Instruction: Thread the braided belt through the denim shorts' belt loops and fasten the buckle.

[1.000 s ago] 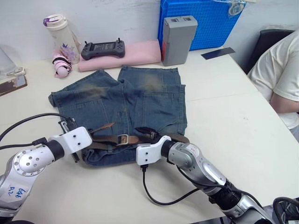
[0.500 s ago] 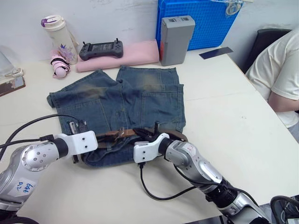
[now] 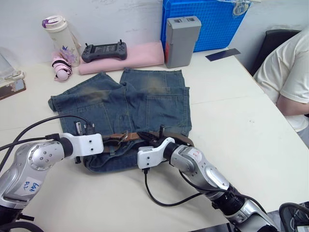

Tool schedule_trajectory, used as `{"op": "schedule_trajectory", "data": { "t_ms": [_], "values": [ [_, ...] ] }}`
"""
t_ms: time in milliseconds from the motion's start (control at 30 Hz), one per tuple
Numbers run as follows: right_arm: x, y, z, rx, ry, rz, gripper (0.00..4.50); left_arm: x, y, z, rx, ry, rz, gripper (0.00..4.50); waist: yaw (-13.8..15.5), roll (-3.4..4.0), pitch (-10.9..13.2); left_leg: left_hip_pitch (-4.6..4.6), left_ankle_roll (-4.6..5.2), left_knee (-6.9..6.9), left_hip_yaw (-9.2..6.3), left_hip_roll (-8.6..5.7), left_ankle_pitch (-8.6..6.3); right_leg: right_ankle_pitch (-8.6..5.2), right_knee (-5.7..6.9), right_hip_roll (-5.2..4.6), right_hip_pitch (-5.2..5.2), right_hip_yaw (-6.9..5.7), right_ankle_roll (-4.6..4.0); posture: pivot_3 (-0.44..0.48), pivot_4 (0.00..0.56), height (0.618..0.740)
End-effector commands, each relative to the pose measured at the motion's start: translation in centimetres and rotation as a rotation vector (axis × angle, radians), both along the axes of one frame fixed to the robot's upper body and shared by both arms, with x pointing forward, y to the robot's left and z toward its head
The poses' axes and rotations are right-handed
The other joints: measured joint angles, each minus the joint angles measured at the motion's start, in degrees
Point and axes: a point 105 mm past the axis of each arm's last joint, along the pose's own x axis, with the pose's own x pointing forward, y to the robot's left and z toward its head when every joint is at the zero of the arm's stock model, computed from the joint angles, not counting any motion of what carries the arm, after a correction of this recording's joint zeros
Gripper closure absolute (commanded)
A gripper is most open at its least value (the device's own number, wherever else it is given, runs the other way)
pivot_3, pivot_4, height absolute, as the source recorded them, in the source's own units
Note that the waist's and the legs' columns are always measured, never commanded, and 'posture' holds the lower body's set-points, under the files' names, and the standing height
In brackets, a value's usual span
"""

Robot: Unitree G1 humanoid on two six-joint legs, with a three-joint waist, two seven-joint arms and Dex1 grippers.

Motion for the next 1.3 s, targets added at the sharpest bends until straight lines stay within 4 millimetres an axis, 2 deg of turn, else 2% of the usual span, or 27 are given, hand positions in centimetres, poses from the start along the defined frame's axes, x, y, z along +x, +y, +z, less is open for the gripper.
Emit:
{"op": "schedule_trajectory", "data": {
  "t_ms": [33, 200, 633, 800, 933, 1167, 1300],
  "values": [
    [0.2, -0.1, 1.7, 0.043, -0.044, -0.011, 4.47, 0.3, -0.2, 0.1, 0.033, -0.027, -0.007, 4.5, 0.0, 0.0, 0.0, 0.0, 0.0, 0.0, 0.0, 0.0, 0.0, 0.0, 0.0, 0.0, 0.0, 0.0, 0.0, 0.0, 0.15, 0.676],
    [0.2, 0.0, 1.6, 0.042, -0.039, -0.01, 4.47, 0.7, -1.0, -0.4, 0.048, -0.043, -0.018, 4.5, 0.1, -0.01, 0.0, -0.01, 0.0, 0.05, 0.0, -0.02, 0.0, 0.0, 0.06, -0.02, -0.01, 0.0, 0.0, 0.0, 0.15, 0.676],
    [0.2, 0.0, 1.5, 0.034, -0.031, 0.001, 4.47, 1.4, -5.3, -0.2, 0.012, -0.073, -0.121, 4.5, 0.7, -0.01, 0.0, -0.04, 0.01, 0.43, 0.0, -0.13, -0.01, 0.0, 0.41, -0.11, -0.01, 0.0, 0.0, 0.0, 0.15, 0.676],
    [0.2, 0.0, 1.4, 0.028, -0.028, 0.005, 4.47, 1.6, -5.9, -0.3, -0.008, -0.077, -0.133, 4.5, 1.1, -0.02, 0.0, -0.05, 0.02, 0.49, 0.0, -0.15, -0.01, 0.0, 0.44, -0.13, -0.02, 0.0, 0.0, 0.0, 0.15, 0.676],
    [0.3, -0.1, 1.4, 0.025, -0.025, 0.003, 4.47, 1.5, -5.7, 0.0, 0.0, -0.075, -0.14, 4.5, 1.3, -0.02, 0.0, -0.06, 0.02, 0.52, 0.0, -0.15, -0.01, 0.0, 0.46, -0.13, -0.02, 0.0, 0.0, 0.0, 0.15, 0.676],
    [0.3, 0.0, 1.2, 0.025, -0.014, 0.004, 4.47, 1.4, -1.5, 2.3, 0.151, -0.053, -0.127, 4.5, 0.7, -0.03, 0.0, -0.21, -0.01, 0.53, 0.03, -0.12, -0.02, -0.02, 0.58, -0.11, -0.27, 0.03, -0.03, 0.0, 0.15, 0.676],
    [0.3, 0.2, 1.1, 0.024, -0.009, 0.013, 4.47, 2.2, -1.6, 3.4, 0.195, -0.078, -0.176, 4.5, 0.5, -0.05, 0.0, -0.71, -0.01, 0.84, 0.07, -0.14, -0.02, -0.02, 0.79, -0.12, -0.72, 0.02, -0.04, 0.0, 0.15, 0.676]
  ]
}}
